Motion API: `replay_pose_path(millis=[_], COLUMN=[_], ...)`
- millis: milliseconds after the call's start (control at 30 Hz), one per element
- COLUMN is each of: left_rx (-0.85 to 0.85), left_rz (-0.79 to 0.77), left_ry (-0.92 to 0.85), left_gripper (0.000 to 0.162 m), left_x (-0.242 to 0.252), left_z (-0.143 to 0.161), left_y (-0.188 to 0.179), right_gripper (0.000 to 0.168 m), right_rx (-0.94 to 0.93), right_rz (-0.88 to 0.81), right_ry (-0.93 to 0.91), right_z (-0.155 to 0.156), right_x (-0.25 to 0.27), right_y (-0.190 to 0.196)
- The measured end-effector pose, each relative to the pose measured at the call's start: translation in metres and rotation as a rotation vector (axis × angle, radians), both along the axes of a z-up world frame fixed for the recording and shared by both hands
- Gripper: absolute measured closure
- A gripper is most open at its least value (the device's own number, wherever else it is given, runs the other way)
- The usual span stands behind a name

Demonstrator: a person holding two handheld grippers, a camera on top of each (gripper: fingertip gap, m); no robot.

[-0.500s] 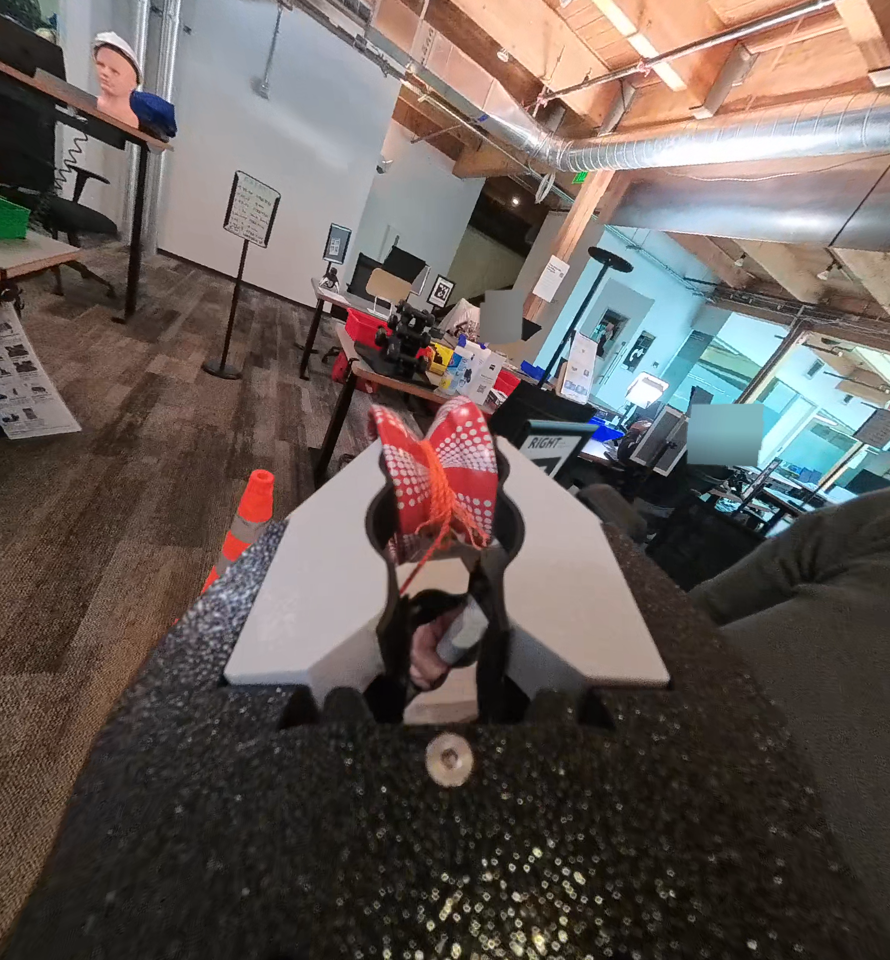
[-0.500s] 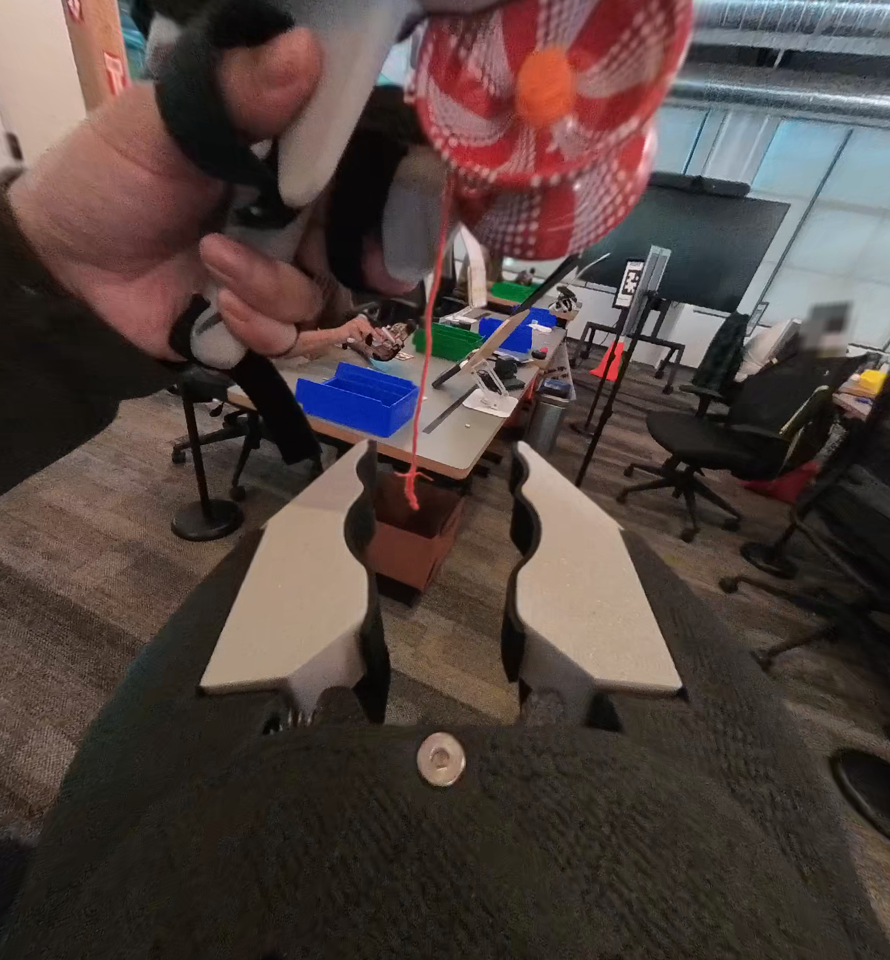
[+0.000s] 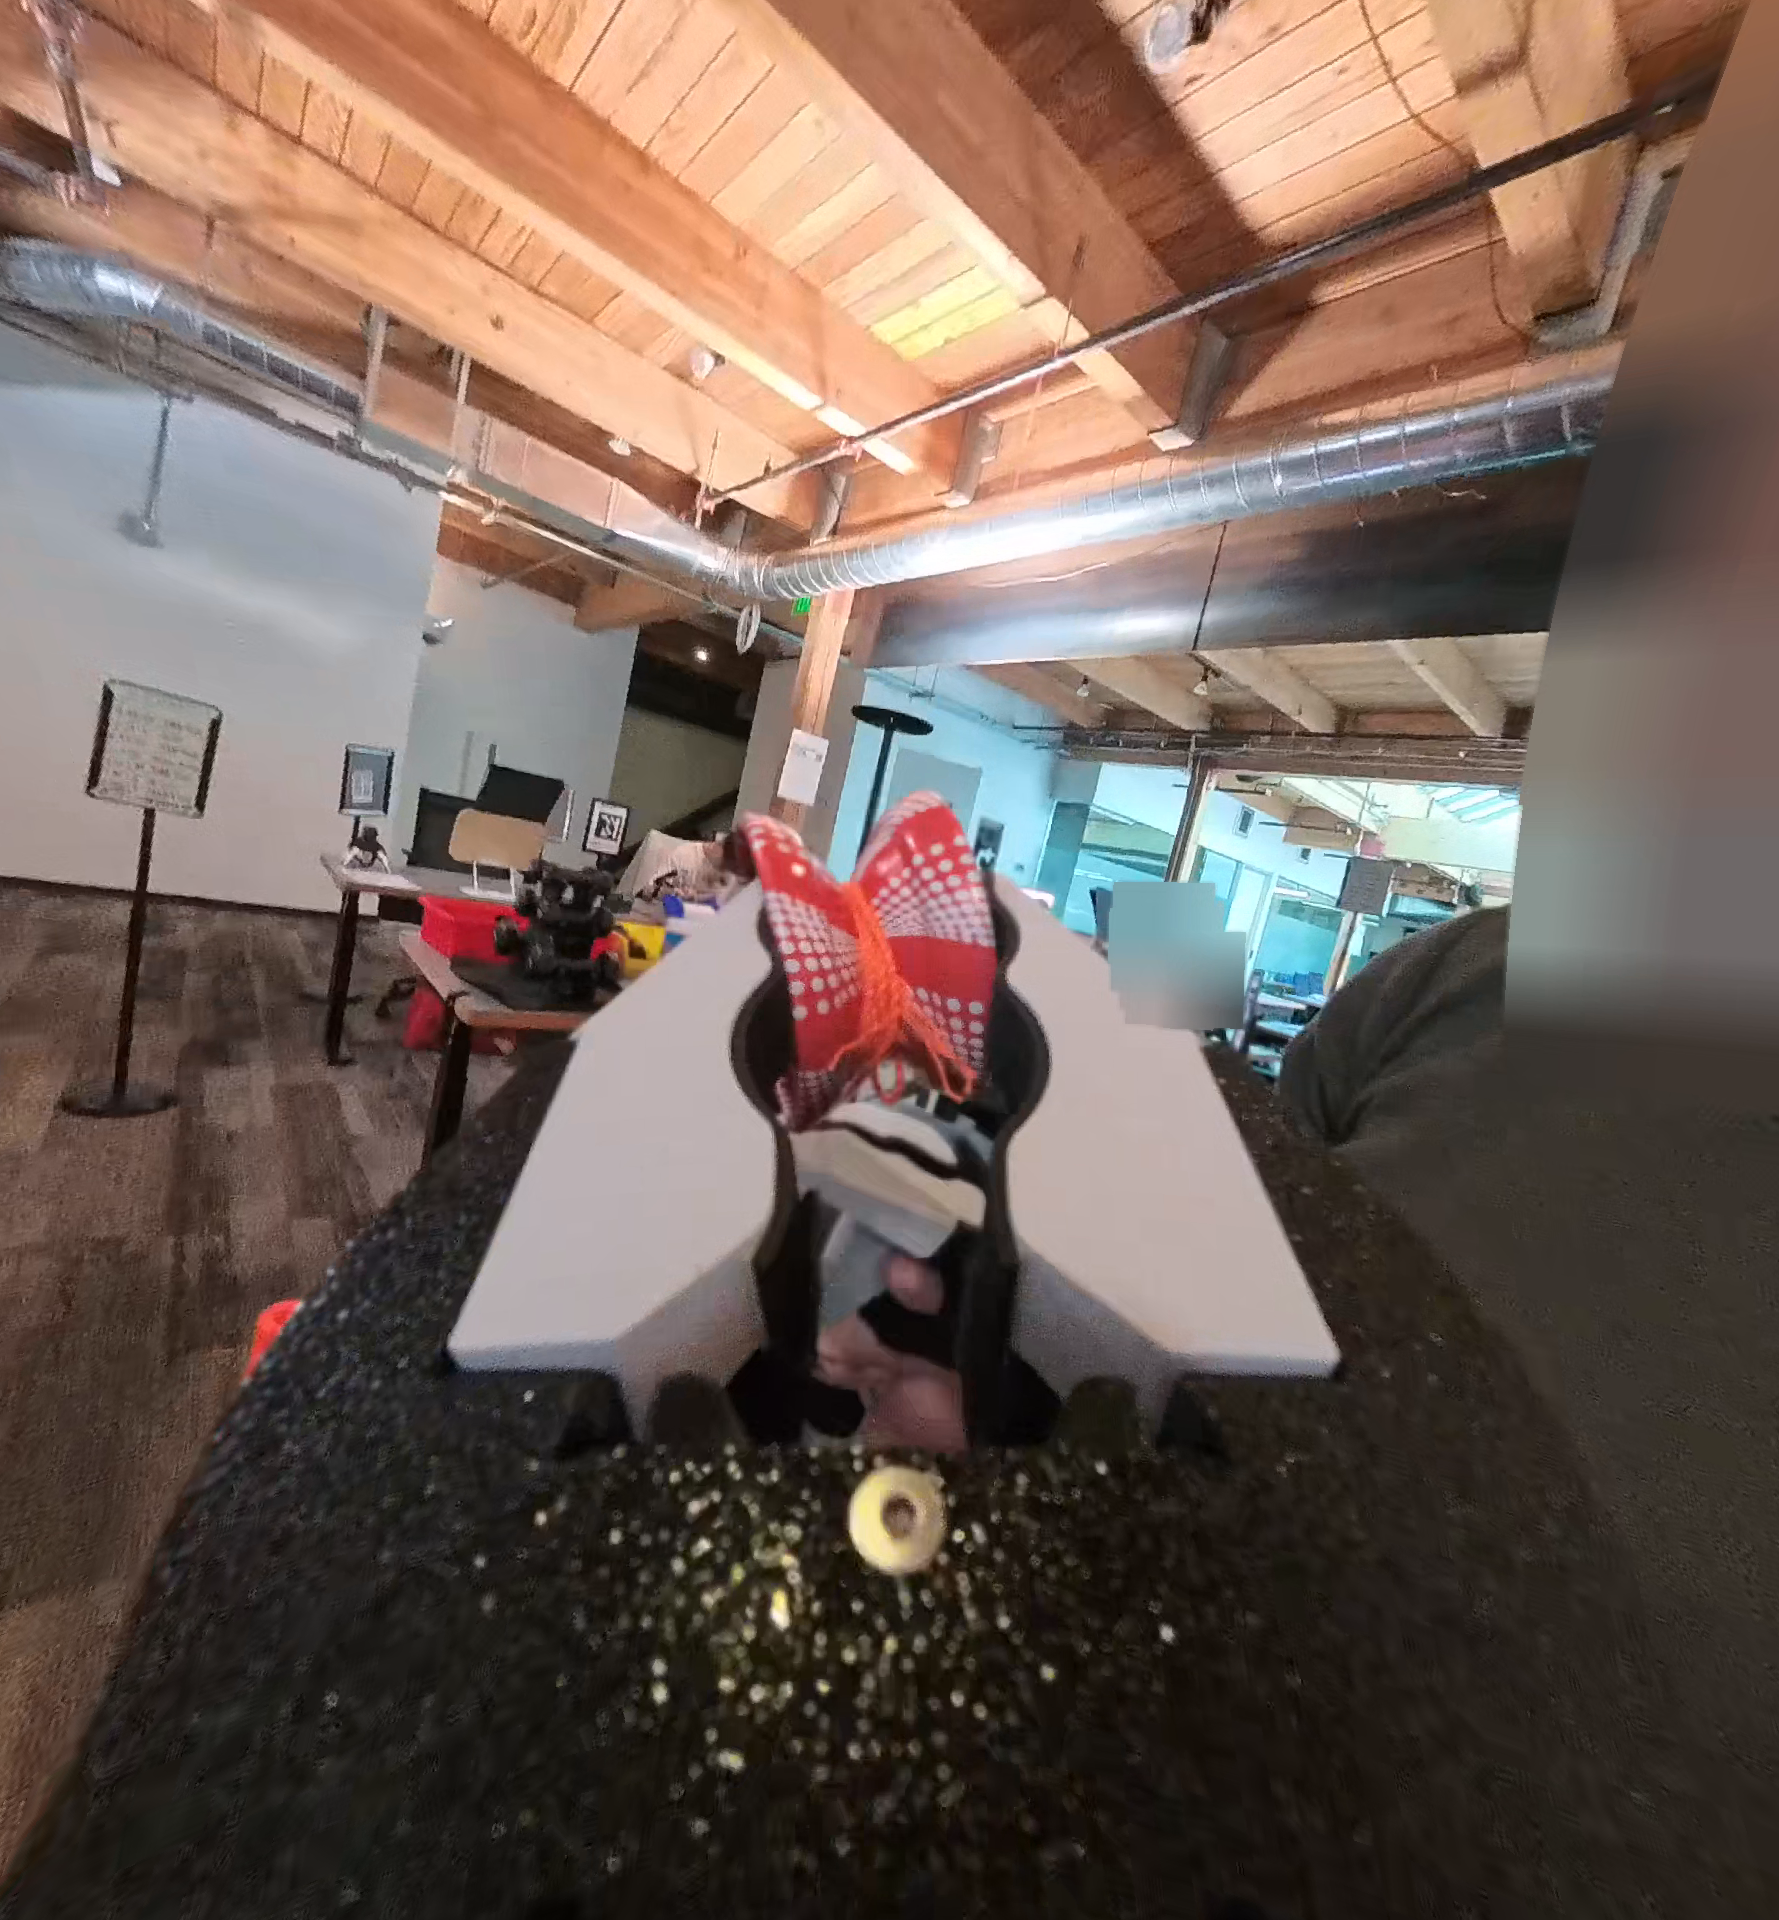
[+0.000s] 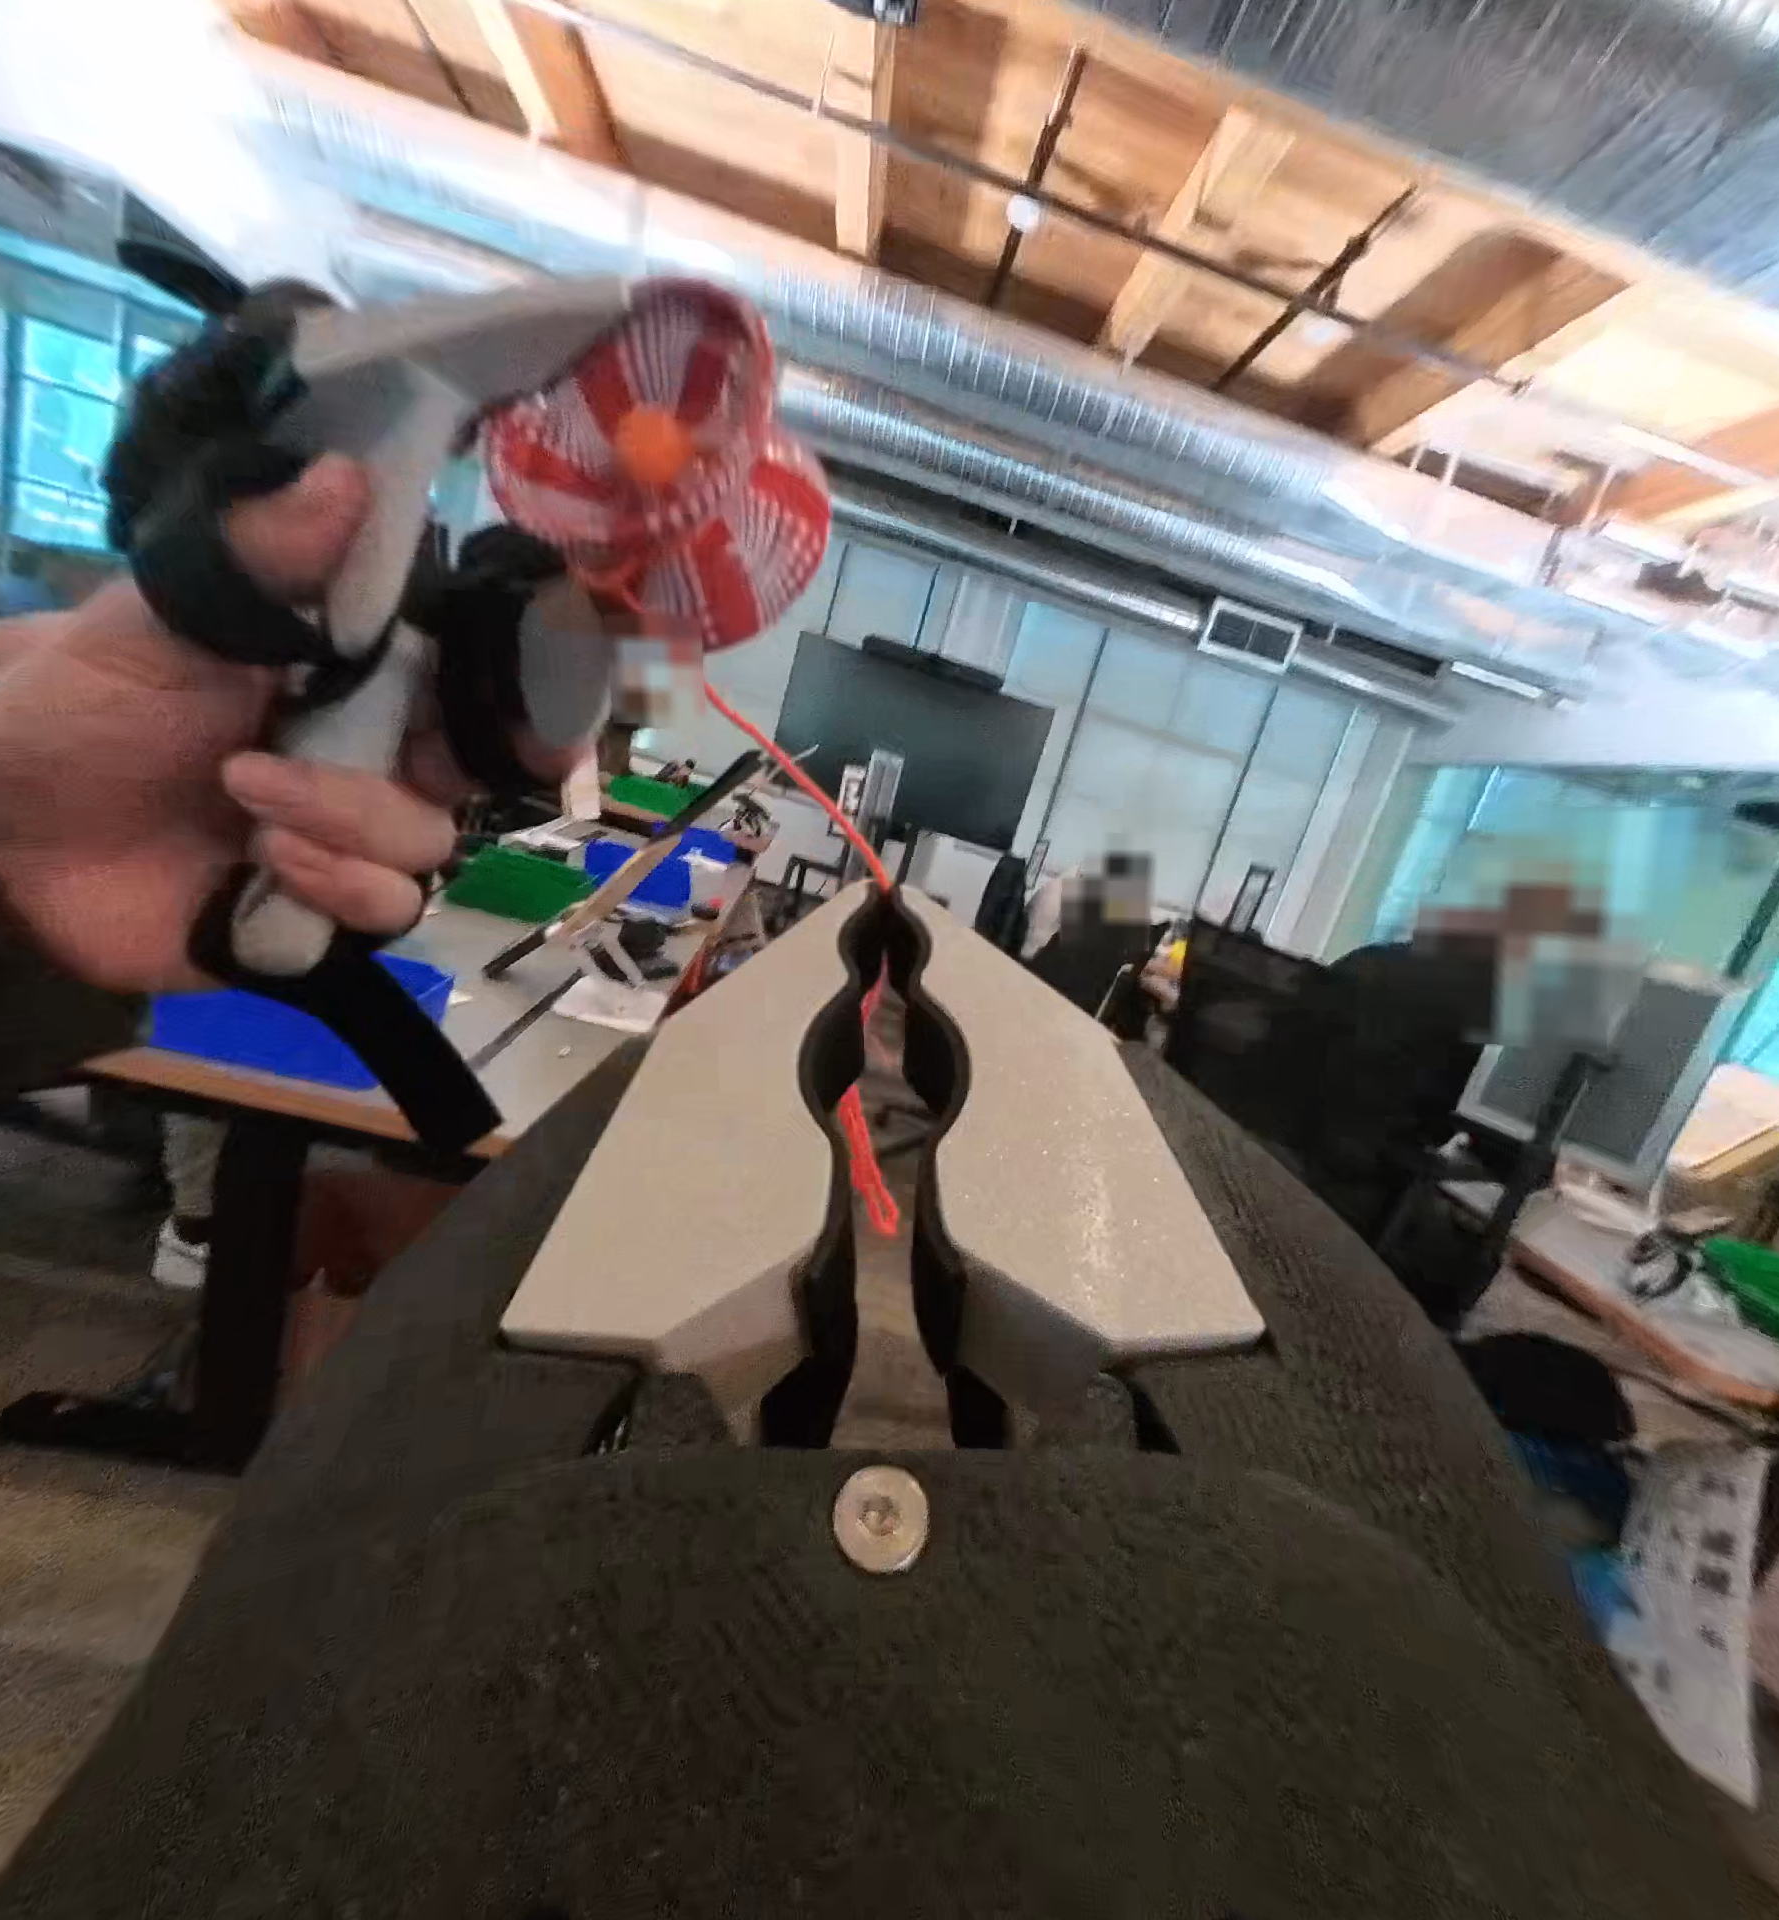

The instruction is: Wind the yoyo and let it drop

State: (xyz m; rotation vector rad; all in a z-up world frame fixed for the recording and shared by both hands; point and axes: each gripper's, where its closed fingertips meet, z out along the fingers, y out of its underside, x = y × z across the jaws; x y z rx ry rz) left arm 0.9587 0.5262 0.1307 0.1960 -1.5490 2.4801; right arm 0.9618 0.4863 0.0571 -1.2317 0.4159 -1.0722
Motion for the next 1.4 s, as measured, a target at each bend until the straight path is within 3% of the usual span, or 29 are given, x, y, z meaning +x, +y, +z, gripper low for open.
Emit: replay_pose_path(millis=[100,167,233,300,467,567,667,733,800,867,933,1000,1100,1200,1300,1400], left_rx=[-0.033,0.090,0.226,0.318,0.357,0.334,0.305,0.283,0.268,0.251,0.241,0.227,0.204,0.198,0.136,0.183], left_rz=[0.050,0.220,0.462,0.639,0.707,0.737,0.776,0.801,0.826,0.838,0.848,0.850,0.822,0.774,0.677,0.674], left_ry=[0.066,0.159,0.251,0.409,0.723,0.820,0.866,0.881,0.888,0.890,0.884,0.875,0.858,0.865,0.844,0.781], left_gripper=[0.130,0.099,0.061,0.057,0.052,0.057,0.060,0.062,0.063,0.066,0.067,0.068,0.070,0.072,0.073,0.072], left_x=[0.044,0.096,0.142,0.162,0.113,0.072,0.040,0.027,0.018,0.013,0.011,0.010,0.011,0.009,0.004,0.000], left_z=[0.003,-0.029,-0.086,-0.152,-0.268,-0.297,-0.309,-0.308,-0.309,-0.308,-0.306,-0.302,-0.294,-0.287,-0.260,-0.239], left_y=[0.002,0.009,0.040,0.084,0.160,0.186,0.202,0.208,0.214,0.217,0.218,0.217,0.207,0.195,0.178,0.166], right_gripper=[0.168,0.168,0.168,0.168,0.168,0.168,0.168,0.168,0.168,0.168,0.168,0.168,0.168,0.168,0.168,0.168], right_rx=[-0.023,-0.091,-0.207,-0.316,-0.561,-0.615,-0.591,-0.591,-0.583,-0.509,-0.341,-0.292,-0.344,-0.408,-0.395,-0.394], right_rz=[-0.034,-0.036,-0.014,0.068,0.127,0.087,0.076,0.080,0.049,-0.021,-0.056,-0.067,-0.060,-0.071,-0.065,-0.073], right_ry=[-0.129,-0.123,-0.012,0.171,0.523,0.664,0.756,0.736,0.599,0.424,0.152,0.005,-0.040,-0.030,0.007,0.030], right_z=[0.047,0.059,0.042,-0.005,-0.157,-0.221,-0.248,-0.233,-0.176,-0.072,0.053,0.127,0.152,0.140,0.126,0.111], right_x=[0.003,0.023,0.057,0.090,0.149,0.173,0.189,0.203,0.232,0.258,0.252,0.234,0.223,0.224,0.228,0.231], right_y=[-0.006,0.001,0.016,0.038,0.061,0.048,0.035,0.034,0.036,0.028,0.016,0.006,0.008,0.012,0.013,0.014])
